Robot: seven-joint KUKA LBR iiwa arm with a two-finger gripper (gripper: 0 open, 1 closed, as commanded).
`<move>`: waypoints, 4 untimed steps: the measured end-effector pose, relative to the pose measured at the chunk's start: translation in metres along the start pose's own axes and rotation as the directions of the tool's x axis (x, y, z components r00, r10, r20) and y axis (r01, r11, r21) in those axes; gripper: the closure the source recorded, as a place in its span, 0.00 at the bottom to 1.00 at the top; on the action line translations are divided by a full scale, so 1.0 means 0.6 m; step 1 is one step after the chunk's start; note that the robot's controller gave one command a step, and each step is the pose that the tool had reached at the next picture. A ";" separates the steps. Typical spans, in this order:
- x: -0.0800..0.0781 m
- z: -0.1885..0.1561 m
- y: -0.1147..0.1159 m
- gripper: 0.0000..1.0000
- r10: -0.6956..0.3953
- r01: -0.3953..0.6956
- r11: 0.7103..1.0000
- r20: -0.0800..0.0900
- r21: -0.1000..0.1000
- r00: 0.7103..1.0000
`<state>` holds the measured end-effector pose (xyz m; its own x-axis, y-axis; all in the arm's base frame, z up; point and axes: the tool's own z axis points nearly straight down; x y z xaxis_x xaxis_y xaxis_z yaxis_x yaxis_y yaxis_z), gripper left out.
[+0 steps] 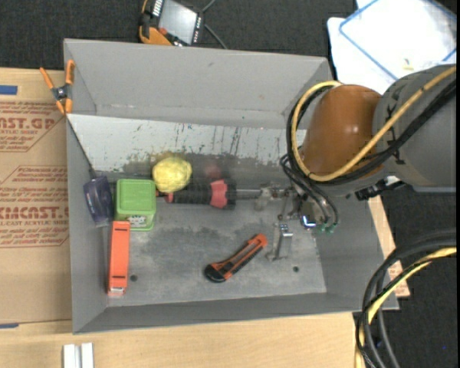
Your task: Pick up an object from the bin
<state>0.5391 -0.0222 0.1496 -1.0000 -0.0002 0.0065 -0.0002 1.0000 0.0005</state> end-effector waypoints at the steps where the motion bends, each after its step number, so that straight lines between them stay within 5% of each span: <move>1: -0.003 -0.007 0.000 0.00 -0.001 0.001 1.000 0.008 0.000 1.000; 2: 0.026 0.136 0.055 0.00 -0.188 0.188 0.982 0.005 0.000 0.982; 3: 0.057 0.010 0.068 0.00 -0.179 0.179 0.984 0.018 0.004 0.984; 4: 0.034 0.122 0.057 0.00 -0.185 0.185 0.983 0.001 0.000 0.983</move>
Offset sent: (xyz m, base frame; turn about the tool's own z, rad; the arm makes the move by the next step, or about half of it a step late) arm -0.0155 0.0320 -0.0796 -0.1880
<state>0.5183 0.0120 0.0765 -0.9827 -0.1850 0.0057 -0.1850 0.9827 0.0020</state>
